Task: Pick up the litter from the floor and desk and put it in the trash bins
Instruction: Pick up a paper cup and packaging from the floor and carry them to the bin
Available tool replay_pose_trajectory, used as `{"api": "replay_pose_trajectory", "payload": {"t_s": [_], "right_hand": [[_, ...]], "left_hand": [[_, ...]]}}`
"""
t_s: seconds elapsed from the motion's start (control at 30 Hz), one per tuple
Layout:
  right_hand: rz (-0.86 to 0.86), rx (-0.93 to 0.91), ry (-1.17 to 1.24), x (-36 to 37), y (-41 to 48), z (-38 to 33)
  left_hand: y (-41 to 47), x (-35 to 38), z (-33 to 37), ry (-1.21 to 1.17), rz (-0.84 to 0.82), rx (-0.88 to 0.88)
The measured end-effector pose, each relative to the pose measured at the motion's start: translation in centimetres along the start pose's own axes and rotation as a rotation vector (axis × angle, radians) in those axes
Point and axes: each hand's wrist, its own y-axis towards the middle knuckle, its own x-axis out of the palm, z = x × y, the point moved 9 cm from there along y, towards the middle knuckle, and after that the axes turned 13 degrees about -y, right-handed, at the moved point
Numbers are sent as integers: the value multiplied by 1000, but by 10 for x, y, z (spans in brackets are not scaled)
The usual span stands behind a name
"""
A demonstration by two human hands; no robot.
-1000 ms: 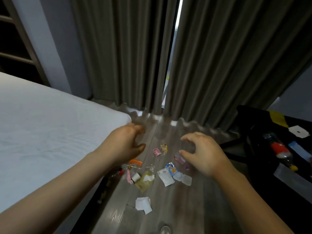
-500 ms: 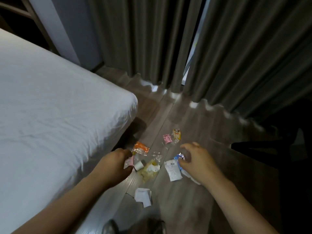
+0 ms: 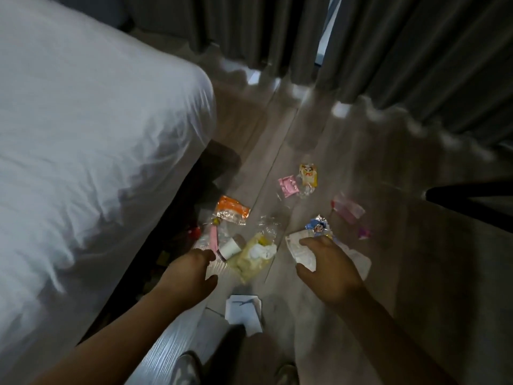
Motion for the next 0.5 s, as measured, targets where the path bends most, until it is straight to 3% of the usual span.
{"api": "replay_pose_trajectory", "payload": {"t_s": [0.3, 0.5], "right_hand": [[-42, 23, -35, 205, 114, 43], [0, -103, -77, 301, 197, 52]], "left_hand": [[144, 141, -113, 24, 48, 35], [229, 205, -159, -39, 105, 109]]}}
